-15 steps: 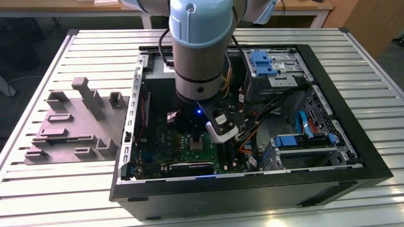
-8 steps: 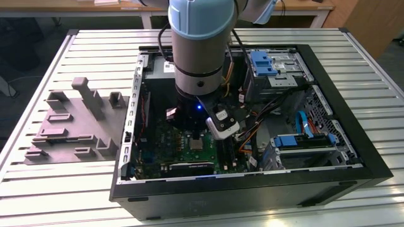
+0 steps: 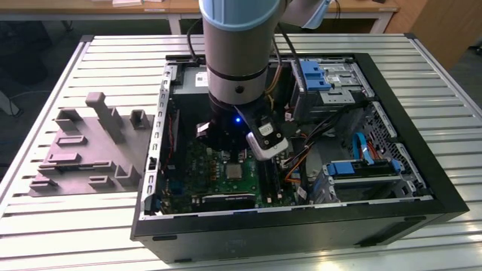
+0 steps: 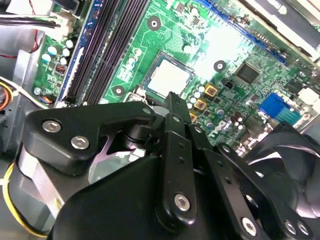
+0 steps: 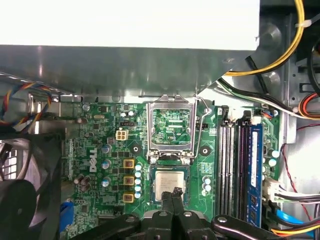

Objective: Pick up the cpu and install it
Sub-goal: 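Close the cpu cover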

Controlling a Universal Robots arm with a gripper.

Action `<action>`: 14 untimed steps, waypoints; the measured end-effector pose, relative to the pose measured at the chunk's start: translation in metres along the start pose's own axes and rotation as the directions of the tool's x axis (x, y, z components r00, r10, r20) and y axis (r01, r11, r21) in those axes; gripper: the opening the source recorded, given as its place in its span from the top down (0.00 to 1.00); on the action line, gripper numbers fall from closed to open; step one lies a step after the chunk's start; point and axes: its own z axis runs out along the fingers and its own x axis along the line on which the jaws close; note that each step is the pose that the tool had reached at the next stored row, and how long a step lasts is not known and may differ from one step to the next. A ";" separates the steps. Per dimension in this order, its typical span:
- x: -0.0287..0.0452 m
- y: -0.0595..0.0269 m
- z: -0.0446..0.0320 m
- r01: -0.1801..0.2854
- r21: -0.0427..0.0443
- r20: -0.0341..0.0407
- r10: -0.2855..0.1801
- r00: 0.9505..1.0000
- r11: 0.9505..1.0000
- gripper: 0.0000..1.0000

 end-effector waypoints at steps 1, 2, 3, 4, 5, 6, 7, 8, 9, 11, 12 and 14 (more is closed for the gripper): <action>0.0000 0.0000 0.0001 0.001 0.000 0.000 -0.001 1.000 1.000 0.89; 0.0000 0.0000 0.0001 0.001 0.000 0.000 -0.001 1.000 1.000 0.89; 0.0000 0.0000 0.0000 0.001 0.000 0.000 -0.001 1.000 1.000 0.89; 0.0000 0.0000 0.0000 0.001 0.000 0.000 -0.001 1.000 1.000 0.89; 0.0000 0.0000 0.0000 0.002 0.000 0.000 -0.002 1.000 1.000 0.89; 0.0000 0.0000 0.0003 0.015 0.000 0.000 -0.015 1.000 1.000 0.89; 0.0000 0.0000 0.0008 0.033 0.000 0.000 -0.033 0.999 0.999 0.89; 0.0000 0.0000 0.0013 0.051 0.001 -0.001 -0.051 0.999 0.999 0.89; 0.0000 0.0000 0.0017 0.069 0.001 -0.001 -0.069 0.998 0.998 0.89; -0.0001 0.0000 0.0027 0.107 0.001 -0.001 -0.107 0.994 0.994 0.89; -0.0001 0.0000 0.0031 0.124 0.001 -0.001 -0.124 0.992 0.992 0.89; -0.0001 0.0000 0.0039 0.160 0.002 -0.002 -0.160 0.987 0.987 0.89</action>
